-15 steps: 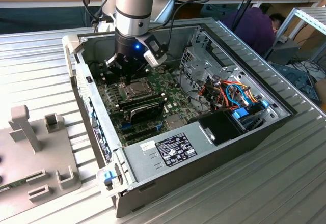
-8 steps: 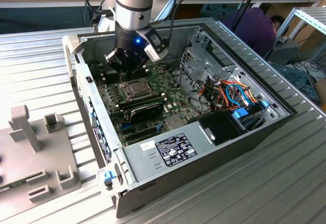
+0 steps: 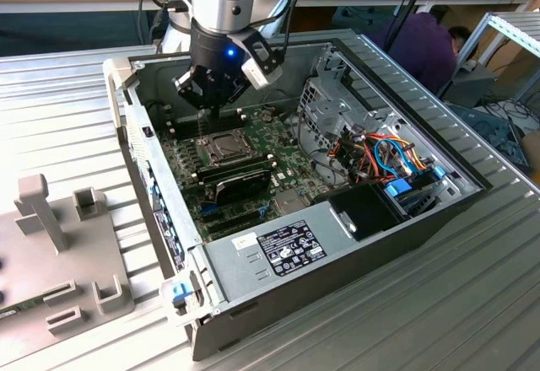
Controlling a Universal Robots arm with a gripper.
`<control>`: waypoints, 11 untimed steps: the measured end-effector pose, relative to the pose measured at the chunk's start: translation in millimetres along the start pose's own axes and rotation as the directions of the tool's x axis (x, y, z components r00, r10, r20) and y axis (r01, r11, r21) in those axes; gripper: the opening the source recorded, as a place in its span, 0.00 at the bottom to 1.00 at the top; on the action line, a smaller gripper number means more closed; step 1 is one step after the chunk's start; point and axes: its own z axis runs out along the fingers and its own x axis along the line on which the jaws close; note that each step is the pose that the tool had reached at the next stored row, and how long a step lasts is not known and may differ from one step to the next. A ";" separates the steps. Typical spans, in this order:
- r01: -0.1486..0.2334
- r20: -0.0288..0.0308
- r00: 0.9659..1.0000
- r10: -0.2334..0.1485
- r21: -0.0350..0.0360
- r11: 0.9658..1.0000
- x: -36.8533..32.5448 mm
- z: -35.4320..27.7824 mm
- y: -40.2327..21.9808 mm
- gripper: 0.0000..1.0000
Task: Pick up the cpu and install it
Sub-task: 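Close the cpu cover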
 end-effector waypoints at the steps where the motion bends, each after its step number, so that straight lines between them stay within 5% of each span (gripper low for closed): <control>1: 0.000 0.001 1.000 0.000 0.000 1.000 0.1 -0.1 0.0 0.11; 3: 0.000 0.006 1.000 0.000 0.000 1.000 3.1 -0.2 0.1 0.11; 11: 0.000 0.006 1.000 0.000 0.000 1.000 3.1 -0.2 0.1 0.11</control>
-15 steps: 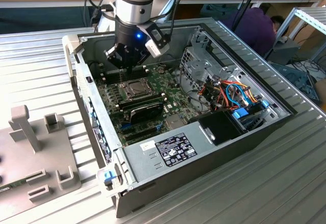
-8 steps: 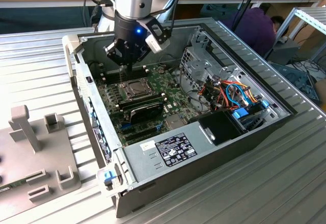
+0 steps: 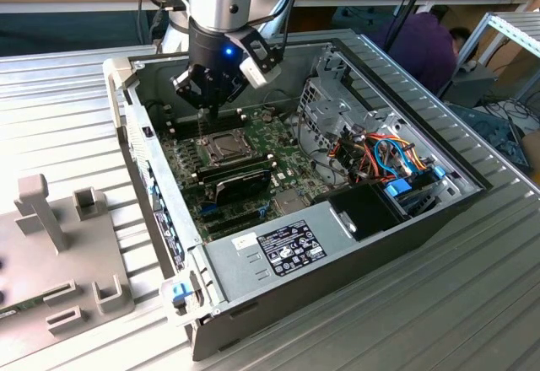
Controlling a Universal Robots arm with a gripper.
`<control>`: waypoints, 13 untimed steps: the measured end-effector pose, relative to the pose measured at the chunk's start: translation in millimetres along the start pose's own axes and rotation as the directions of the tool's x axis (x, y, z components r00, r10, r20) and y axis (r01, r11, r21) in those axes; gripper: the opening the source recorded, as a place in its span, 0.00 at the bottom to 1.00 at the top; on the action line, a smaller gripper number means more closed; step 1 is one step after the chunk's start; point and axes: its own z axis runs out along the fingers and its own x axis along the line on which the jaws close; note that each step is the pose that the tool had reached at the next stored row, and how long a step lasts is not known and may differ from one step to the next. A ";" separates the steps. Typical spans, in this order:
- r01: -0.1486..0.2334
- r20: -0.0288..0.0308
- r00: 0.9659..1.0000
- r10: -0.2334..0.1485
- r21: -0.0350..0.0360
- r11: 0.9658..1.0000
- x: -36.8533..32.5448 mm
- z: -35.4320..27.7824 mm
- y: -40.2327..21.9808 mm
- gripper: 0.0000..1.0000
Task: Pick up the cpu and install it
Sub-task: 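Close the cpu cover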
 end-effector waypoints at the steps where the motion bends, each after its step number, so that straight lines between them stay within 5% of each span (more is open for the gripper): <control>1: 0.000 0.000 1.000 0.000 0.000 1.000 -3.1 0.1 -0.1 0.11; 8: -0.002 0.000 1.000 0.002 0.000 1.000 -29.4 0.8 -1.5 0.11; 13: -0.034 0.000 0.999 0.034 0.001 0.999 -31.4 3.0 -2.2 0.11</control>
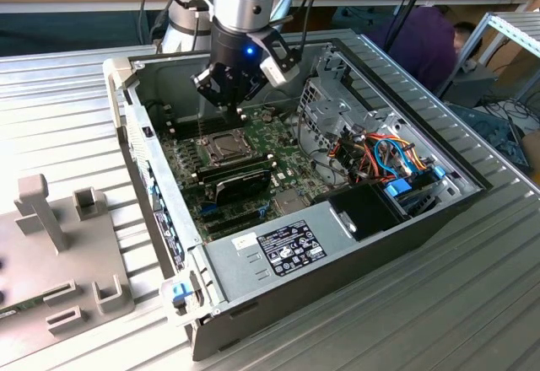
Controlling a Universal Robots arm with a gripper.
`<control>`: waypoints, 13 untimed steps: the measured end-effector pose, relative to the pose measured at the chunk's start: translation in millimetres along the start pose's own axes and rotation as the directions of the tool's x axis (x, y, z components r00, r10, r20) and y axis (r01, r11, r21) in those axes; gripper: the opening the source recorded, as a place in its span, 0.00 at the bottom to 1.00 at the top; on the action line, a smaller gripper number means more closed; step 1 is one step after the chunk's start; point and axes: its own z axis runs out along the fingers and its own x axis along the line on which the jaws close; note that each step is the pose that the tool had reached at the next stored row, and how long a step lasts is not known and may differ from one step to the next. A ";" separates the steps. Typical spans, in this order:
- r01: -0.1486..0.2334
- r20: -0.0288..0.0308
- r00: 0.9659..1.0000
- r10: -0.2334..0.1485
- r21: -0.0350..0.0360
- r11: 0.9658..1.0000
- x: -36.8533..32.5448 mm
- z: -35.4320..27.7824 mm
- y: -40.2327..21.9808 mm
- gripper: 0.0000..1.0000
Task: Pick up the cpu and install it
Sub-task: 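Close the cpu cover, then install the first cpu locking lever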
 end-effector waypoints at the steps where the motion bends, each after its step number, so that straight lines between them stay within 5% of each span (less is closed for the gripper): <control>1: -0.005 0.000 1.000 0.005 0.000 1.000 -1.4 1.5 -0.6 0.11; 13: -0.013 0.000 1.000 0.013 0.000 1.000 -3.3 2.6 -0.9 0.11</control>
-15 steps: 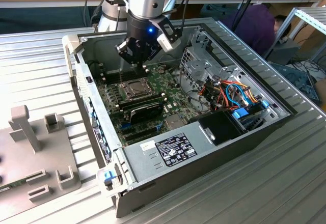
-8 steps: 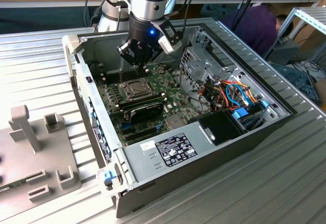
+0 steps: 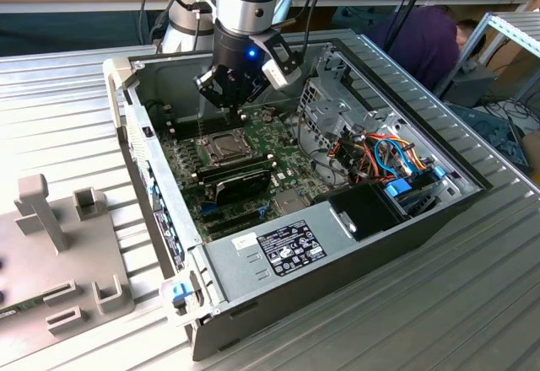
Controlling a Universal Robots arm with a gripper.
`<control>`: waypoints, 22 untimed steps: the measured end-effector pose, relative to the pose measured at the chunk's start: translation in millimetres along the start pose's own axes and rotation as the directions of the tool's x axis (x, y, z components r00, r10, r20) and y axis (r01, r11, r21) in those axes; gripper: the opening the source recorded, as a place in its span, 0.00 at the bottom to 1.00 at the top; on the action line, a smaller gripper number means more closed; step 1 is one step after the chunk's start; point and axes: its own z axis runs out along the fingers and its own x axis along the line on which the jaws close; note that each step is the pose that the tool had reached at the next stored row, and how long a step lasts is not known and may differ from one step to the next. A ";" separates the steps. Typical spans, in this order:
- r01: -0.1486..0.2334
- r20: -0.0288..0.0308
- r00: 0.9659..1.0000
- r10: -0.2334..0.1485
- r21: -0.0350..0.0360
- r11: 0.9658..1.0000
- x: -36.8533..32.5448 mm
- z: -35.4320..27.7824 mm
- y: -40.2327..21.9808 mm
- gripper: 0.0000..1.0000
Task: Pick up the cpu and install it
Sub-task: 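Install the first cpu locking lever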
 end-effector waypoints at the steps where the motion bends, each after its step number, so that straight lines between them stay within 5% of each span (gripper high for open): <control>1: 0.000 0.000 1.000 0.000 0.000 1.000 0.0 0.0 0.0 0.11; 11: 0.000 0.000 1.000 0.000 0.000 1.000 7.3 -0.1 -0.1 0.11; 22: 0.000 0.000 1.000 0.000 0.000 1.000 7.8 -0.1 -0.1 0.11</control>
